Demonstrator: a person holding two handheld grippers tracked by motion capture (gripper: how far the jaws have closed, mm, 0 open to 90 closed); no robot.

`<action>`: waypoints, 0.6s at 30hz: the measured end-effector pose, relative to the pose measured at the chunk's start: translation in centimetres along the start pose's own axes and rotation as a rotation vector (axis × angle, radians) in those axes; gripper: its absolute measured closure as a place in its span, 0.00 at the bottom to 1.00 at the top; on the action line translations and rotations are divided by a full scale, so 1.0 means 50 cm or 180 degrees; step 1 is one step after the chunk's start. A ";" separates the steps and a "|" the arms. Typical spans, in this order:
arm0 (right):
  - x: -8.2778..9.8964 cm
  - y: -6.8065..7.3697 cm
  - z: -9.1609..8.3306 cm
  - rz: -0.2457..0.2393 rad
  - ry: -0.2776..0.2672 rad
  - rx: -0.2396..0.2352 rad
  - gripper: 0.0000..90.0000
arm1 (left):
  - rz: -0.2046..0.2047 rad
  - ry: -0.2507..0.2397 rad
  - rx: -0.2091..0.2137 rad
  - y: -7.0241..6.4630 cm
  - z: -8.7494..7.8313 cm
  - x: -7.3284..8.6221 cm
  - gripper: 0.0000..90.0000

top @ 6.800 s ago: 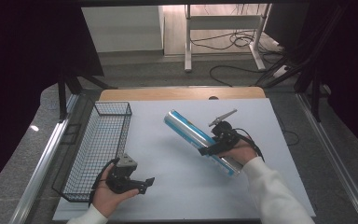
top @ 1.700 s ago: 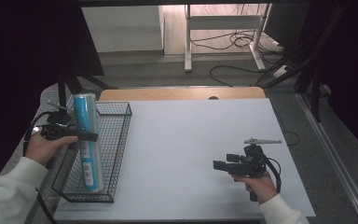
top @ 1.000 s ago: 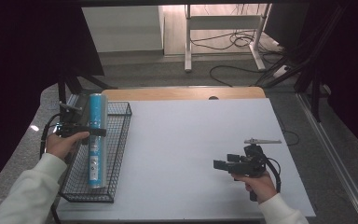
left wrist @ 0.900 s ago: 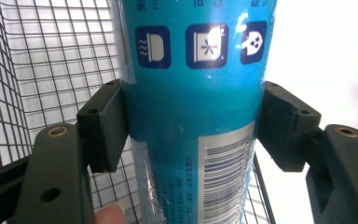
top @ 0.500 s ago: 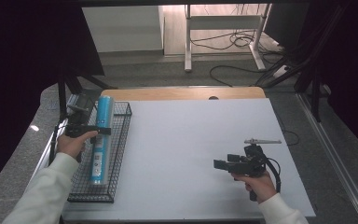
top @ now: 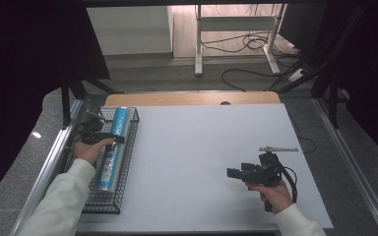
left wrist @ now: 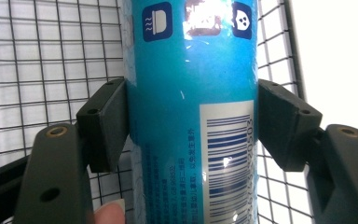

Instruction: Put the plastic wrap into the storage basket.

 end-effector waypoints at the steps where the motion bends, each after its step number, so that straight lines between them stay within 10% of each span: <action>1: 0.000 0.000 0.000 0.0002 0.0003 -0.0002 0.12 | -0.0026 -0.0001 -0.0006 0.002 0.005 0.000 0.35; 5: 0.001 0.001 0.001 0.0003 0.0009 -0.0003 0.12 | -0.0095 -0.0079 0.0044 0.006 -0.001 0.000 0.34; 18: 0.002 0.004 -0.003 -0.0015 -0.0001 -0.0011 0.12 | 0.0241 -0.0411 0.0068 -0.033 -0.072 0.037 0.18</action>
Point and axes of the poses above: each handheld gripper's, and its own axes: z roughly forward along the jaws, x roughly out of its underside, y roughly to its left, the point moved 2 cm from there along z, roughly forward along the jaws, and after that the axes turned 1 degree about -z, right-handed, at the moved point
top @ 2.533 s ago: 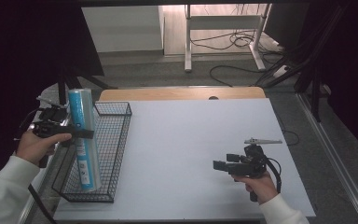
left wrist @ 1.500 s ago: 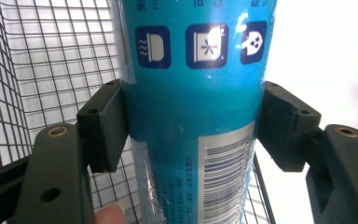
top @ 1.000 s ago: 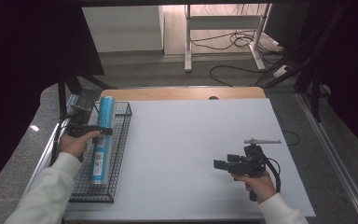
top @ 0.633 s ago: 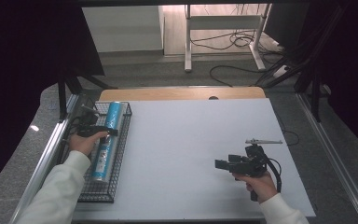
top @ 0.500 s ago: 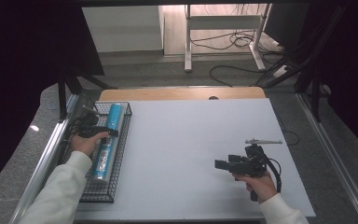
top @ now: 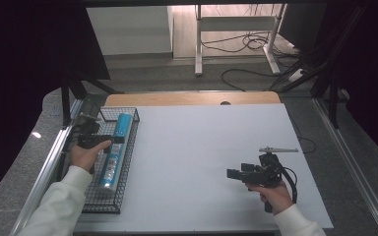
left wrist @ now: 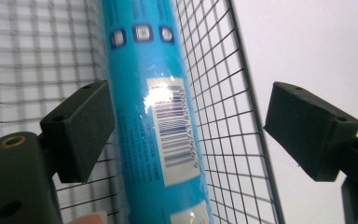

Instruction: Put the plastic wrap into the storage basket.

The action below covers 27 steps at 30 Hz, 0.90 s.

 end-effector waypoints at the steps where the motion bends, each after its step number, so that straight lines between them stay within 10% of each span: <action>1: 0.000 0.000 -0.001 0.0002 -0.0004 -0.0003 0.12 | 0.0029 -0.0051 0.0011 -0.004 -0.011 0.002 0.18; 11: -0.002 0.007 -0.001 -0.0250 0.0014 0.0060 0.12 | 0.0726 -0.0322 0.0116 -0.101 -0.076 0.076 0.17; 17: 0.001 0.005 -0.016 -0.0459 -0.0076 0.0077 0.12 | 0.1252 -0.0215 0.0228 -0.167 -0.094 0.157 0.19; 27: 0.023 -0.010 -0.039 -0.0667 -0.0061 0.0164 0.13 | 0.1536 -0.0155 0.0694 -0.262 -0.062 0.218 0.19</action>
Point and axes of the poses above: each handheld gripper's, and its own axes: z roughly forward along the jaws, x roughly out of its underside, y roughly to its left, the point moved 2 cm from there along z, roughly forward along the jaws, and after that the axes turned 1 degree about -z, right-handed, at the moved point
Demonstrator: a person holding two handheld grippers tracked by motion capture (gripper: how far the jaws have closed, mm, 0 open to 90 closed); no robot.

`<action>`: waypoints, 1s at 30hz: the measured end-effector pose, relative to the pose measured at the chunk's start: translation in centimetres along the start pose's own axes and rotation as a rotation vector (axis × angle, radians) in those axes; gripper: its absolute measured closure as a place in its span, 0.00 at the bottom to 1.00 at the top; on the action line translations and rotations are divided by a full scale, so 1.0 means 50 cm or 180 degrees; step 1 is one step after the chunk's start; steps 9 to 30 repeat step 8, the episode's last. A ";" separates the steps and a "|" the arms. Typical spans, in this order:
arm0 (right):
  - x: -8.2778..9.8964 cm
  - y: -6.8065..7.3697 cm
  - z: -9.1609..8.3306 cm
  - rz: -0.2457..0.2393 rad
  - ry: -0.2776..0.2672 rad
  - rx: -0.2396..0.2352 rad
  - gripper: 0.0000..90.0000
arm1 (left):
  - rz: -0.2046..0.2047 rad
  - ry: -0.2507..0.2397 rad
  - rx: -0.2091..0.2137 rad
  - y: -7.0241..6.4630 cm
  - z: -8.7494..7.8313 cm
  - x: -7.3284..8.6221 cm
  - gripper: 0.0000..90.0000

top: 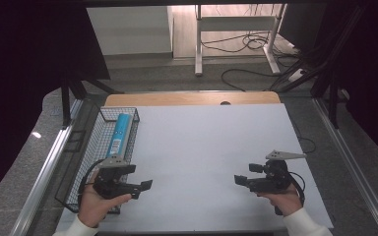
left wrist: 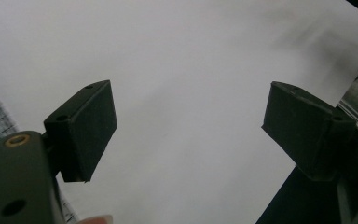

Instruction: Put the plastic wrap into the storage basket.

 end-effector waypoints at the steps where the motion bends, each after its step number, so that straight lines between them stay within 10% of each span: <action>1: 0.000 0.001 -0.002 -0.0046 -0.0010 0.0011 0.13 | -0.0001 0.0015 0.0010 -0.001 0.006 -0.001 0.19; 30: 0.000 -0.003 0.001 -0.0230 -0.0052 0.0117 0.13 | -0.0030 0.0019 -0.0007 0.001 0.019 -0.002 0.19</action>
Point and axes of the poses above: each handheld gripper's, and its own axes: z roughly forward along the jaws, x roughly out of its underside, y roughly to its left, the point moved 2 cm from there along z, roughly forward along the jaws, and after that the axes turned 1 degree about -z, right-handed, at the moved point
